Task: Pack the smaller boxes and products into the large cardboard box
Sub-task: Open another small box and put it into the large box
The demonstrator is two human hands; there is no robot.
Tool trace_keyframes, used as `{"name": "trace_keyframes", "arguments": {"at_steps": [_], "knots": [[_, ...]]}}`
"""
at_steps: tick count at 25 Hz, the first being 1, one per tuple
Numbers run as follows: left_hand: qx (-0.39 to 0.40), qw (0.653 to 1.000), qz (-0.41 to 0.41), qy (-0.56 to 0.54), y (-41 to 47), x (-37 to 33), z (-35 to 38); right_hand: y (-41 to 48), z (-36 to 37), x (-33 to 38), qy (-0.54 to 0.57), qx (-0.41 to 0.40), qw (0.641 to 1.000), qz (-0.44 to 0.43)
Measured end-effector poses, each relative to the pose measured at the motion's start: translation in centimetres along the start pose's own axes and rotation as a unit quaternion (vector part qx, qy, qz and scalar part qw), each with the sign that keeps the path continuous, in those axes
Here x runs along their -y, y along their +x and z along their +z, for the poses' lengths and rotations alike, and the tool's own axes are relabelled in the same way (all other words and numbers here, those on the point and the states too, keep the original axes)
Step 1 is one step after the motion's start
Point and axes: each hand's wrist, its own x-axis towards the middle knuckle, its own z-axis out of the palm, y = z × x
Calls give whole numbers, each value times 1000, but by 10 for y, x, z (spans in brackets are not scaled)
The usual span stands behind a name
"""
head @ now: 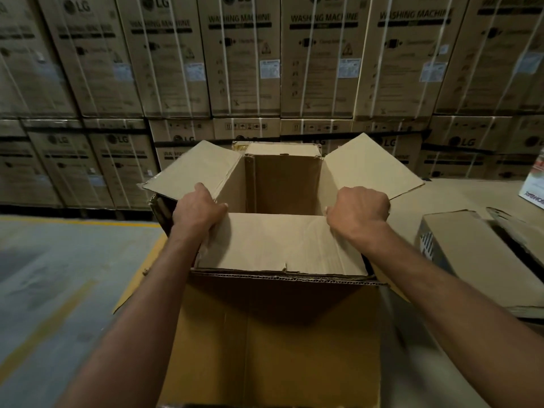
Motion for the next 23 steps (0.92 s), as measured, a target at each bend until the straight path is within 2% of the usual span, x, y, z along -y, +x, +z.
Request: {"name": "trace_keyframes", "arguments": {"at_steps": [3, 5, 6, 9, 11, 12, 13, 15, 16, 18, 19, 20, 23], "knots": [[-1, 996, -9, -90, -3, 5, 2, -2, 9, -5, 70, 14, 996, 48], [-31, 991, 13, -128, -4, 5, 4, -6, 21, -4, 203, -8, 976, 78], [-54, 986, 30, -153, -5, 4, 6, -9, 27, -2, 289, -37, 952, 100], [-116, 964, 23, -237, -5, -1, 11, -13, 37, -2, 512, -95, 823, 227], [-131, 944, -38, -299, 6, 4, 17, -15, 35, -5, 609, -68, 730, 303], [-116, 931, -84, -336, 17, 10, 21, -15, 34, -5, 637, -51, 698, 323], [-95, 908, -128, -387, 27, 16, 24, -16, 33, -5, 658, -34, 674, 333], [-27, 817, -213, -536, 37, 23, 26, -13, 33, -3, 690, -3, 627, 360], [-18, 782, -229, -580, 39, 24, 29, -8, 35, -3, 705, 24, 599, 379], [-7, 769, -264, -582, 40, 27, 33, 0, 32, -4, 740, 120, 535, 390], [14, 765, -267, -586, 40, 27, 33, 4, 32, -3, 743, 178, 527, 373], [51, 758, -262, -595, 41, 28, 33, 7, 31, -1, 730, 221, 541, 354], [155, 769, -234, -575, 55, 31, 44, 23, 41, 5, 702, 237, 582, 335]]}}
